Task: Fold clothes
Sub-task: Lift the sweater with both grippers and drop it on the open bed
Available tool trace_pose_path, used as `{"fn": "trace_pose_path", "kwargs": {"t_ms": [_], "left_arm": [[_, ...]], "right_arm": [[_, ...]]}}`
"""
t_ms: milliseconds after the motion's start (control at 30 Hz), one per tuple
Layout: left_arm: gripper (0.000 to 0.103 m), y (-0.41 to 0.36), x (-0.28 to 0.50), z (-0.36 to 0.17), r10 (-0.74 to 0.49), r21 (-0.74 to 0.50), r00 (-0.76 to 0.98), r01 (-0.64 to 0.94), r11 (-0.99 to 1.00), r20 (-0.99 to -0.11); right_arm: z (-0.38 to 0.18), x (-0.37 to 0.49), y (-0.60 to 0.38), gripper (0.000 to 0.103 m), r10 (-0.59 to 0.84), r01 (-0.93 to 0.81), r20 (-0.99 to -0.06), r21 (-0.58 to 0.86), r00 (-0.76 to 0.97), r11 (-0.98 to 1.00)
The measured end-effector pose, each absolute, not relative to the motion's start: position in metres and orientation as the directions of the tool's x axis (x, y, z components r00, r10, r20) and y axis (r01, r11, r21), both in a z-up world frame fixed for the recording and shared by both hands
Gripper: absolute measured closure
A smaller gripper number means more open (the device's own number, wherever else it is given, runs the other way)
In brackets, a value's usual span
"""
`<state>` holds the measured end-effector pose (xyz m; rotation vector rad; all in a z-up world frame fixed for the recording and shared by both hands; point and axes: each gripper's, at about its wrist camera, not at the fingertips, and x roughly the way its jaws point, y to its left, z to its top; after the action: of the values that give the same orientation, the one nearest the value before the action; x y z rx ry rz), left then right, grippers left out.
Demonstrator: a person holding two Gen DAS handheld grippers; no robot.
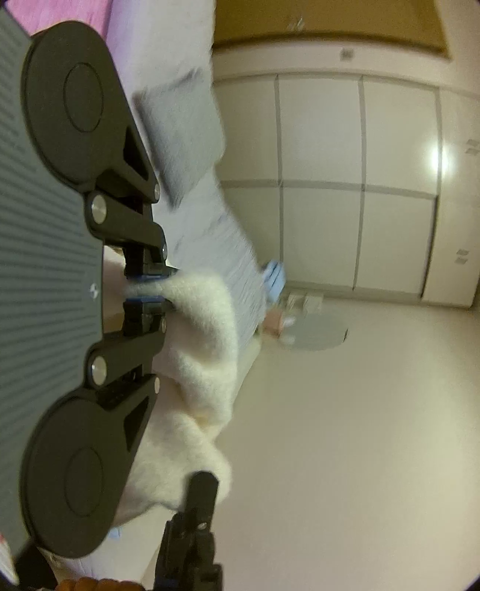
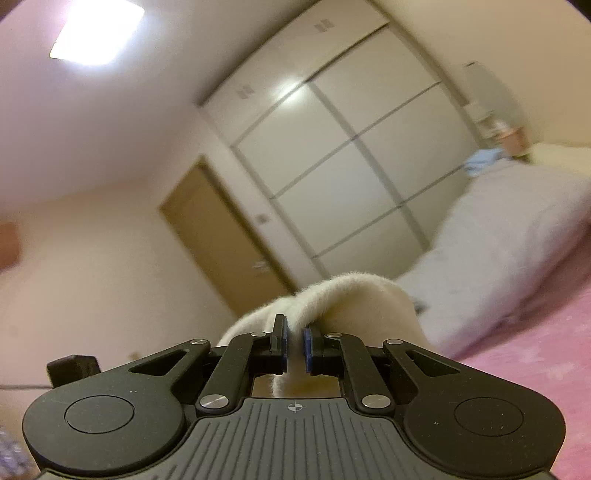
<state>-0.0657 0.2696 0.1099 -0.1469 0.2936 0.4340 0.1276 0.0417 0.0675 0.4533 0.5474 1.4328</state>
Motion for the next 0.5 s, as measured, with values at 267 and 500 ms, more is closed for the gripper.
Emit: {"fn": "trace_pose_path", "kwargs": {"t_ms": [267,500], "left_arm": [[0.091,0.351,-0.134,0.059,0.431,-0.004,0.656,-0.552,0.834,-0.620],[0.089,0.331,-0.252,-0.023,0.388,-0.048,0.497,-0.660,0.749,-0.776]], "right_arm": [[0.038,0.005,0.175,0.040,0.899,-0.839,-0.436,0.476,0.035,0.263],[-0.030,-0.034,0.176,0.040,0.772,-0.792,-0.635,0.486,-0.030,0.369]]}}
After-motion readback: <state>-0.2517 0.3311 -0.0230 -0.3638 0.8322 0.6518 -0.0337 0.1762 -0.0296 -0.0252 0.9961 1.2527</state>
